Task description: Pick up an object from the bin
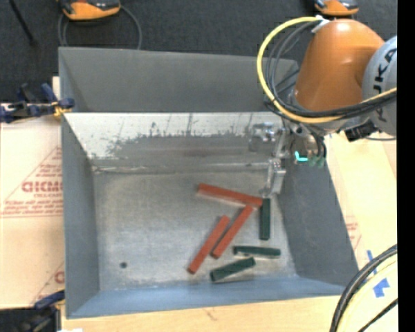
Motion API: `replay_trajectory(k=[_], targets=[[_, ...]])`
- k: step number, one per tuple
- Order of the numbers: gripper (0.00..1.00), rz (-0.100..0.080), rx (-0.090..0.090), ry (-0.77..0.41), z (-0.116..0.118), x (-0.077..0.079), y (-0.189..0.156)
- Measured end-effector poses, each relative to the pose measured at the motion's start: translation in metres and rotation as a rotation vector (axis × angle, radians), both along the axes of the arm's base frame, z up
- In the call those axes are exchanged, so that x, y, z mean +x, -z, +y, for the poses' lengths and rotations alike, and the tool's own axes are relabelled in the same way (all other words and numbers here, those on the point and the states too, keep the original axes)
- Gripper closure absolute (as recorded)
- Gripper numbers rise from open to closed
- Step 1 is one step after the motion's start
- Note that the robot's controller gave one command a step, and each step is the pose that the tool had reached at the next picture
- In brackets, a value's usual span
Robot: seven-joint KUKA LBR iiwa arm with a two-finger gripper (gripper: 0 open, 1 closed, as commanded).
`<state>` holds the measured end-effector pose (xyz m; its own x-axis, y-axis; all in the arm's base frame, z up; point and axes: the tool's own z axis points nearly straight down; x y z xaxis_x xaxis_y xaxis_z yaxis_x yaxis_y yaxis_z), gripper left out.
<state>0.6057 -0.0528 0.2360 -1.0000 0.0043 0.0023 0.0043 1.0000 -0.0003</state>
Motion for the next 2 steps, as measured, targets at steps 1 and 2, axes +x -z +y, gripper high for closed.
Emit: replay_trajectory(k=[1, 2], targets=[[0.00, 0.002, 0.000, -0.089, -0.008, -0.013, 0.130], [0.00, -0.005, 0.001, 0.085, 0.037, -0.005, 0.165]])
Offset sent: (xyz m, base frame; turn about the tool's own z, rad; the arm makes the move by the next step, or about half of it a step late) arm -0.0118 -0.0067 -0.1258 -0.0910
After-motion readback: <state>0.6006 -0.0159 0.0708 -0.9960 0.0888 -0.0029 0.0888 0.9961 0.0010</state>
